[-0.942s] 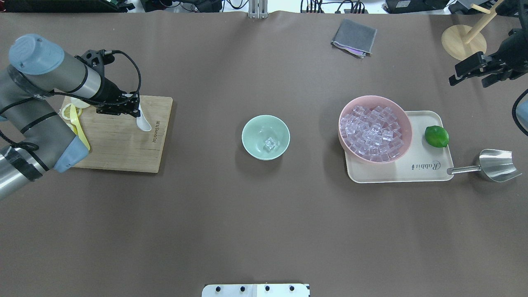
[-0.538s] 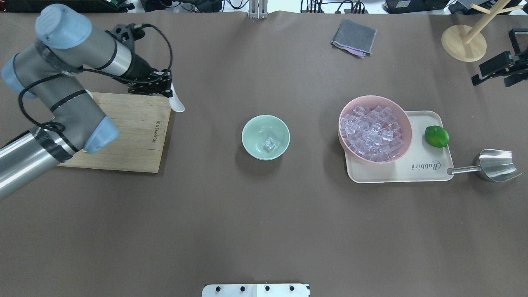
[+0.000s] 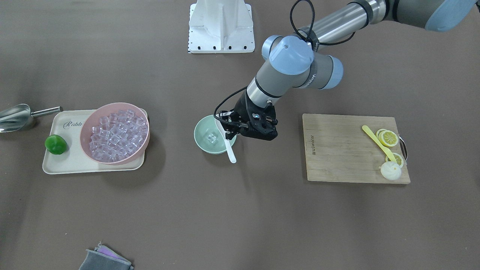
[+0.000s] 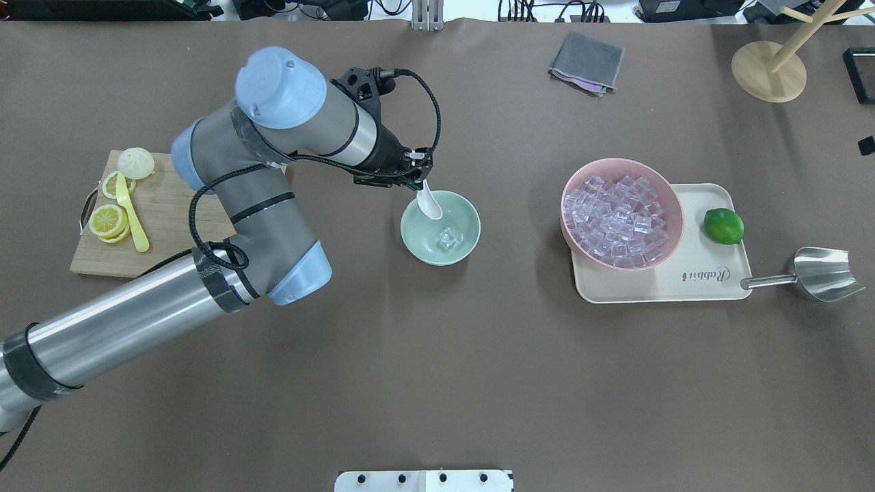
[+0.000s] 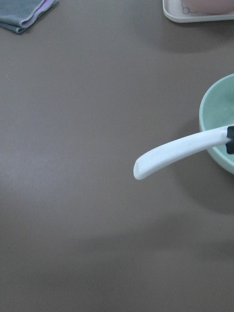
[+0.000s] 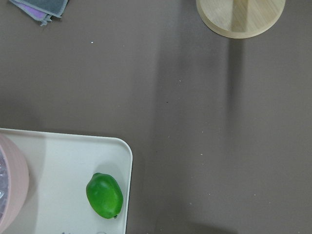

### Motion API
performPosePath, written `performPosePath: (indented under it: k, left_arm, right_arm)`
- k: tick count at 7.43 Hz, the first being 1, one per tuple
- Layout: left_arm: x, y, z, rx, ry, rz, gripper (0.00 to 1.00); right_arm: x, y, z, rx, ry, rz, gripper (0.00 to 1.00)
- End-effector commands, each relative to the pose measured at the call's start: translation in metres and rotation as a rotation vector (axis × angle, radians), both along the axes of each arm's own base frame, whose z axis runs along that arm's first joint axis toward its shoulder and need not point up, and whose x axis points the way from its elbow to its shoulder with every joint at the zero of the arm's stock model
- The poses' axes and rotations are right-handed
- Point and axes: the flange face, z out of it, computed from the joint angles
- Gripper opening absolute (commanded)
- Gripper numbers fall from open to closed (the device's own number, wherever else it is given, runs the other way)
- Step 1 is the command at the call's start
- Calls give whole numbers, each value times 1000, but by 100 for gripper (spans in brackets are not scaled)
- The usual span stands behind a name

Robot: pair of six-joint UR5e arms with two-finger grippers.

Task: Put spoon and ice into bowl

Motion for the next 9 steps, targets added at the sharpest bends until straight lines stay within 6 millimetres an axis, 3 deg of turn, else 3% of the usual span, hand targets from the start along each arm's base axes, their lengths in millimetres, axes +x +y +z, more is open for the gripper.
performPosePath:
  k: [1, 3, 4, 5, 6, 7, 9]
  left_arm:
    - [15, 16, -8, 21, 4, 5, 98]
    - [0, 13, -15, 33, 17, -10, 98]
    - [-30, -11, 11, 30, -49, -34, 98]
    - [-66, -27, 34, 132, -163, 1, 98]
    - [-128, -49, 62, 222, -278, 16, 98]
    - [-187, -58, 95, 287, -363, 34, 98]
    - [-330, -54, 198, 397, -428, 140, 98]
  right_arm:
    - [9, 4, 5, 0, 1, 10, 100]
    - [24, 5, 0, 19, -5, 27, 100]
    - [35, 10, 13, 63, 17, -4, 100]
    - [51, 13, 28, 71, 32, -3, 100]
    - [67, 13, 45, 81, 47, -7, 100]
    - [82, 9, 69, 97, 62, -31, 100]
    - [93, 4, 81, 102, 80, -34, 100]
